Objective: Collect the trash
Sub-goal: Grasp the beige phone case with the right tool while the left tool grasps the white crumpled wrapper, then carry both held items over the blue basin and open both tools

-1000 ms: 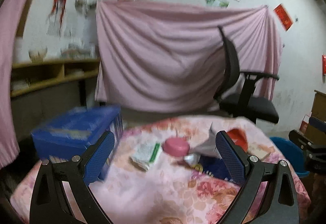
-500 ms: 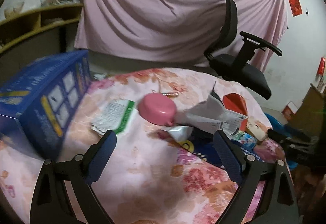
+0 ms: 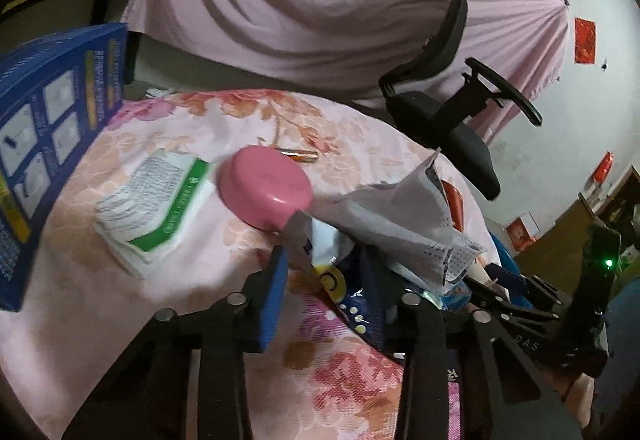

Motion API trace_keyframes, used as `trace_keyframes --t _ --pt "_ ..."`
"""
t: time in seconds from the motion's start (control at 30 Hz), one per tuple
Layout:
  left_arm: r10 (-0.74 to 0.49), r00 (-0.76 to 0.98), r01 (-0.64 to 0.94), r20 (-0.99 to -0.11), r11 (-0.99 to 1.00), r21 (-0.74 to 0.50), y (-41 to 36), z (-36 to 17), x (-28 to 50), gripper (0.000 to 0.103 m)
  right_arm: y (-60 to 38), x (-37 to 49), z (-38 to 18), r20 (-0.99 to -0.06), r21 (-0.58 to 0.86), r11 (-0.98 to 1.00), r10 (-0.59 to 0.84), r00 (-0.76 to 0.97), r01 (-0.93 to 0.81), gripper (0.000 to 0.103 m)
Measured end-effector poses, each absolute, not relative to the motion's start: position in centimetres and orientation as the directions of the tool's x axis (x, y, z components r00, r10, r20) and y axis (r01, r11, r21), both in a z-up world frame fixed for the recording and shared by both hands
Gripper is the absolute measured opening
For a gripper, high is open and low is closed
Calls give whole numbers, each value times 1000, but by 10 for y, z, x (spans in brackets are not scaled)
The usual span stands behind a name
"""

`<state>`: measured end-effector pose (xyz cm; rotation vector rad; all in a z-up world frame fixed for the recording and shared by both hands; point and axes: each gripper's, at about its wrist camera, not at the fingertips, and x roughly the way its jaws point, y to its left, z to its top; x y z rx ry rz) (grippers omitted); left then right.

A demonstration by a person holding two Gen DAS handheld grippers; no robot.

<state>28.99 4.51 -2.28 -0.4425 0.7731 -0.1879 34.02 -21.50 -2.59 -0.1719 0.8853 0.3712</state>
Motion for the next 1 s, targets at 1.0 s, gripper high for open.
trace_keyframes --t 1.0 --pt "-242 852 206 -464 970 -128 -44 46 202 7 -262 279 10 -568 156 908 404 717 -388 53"
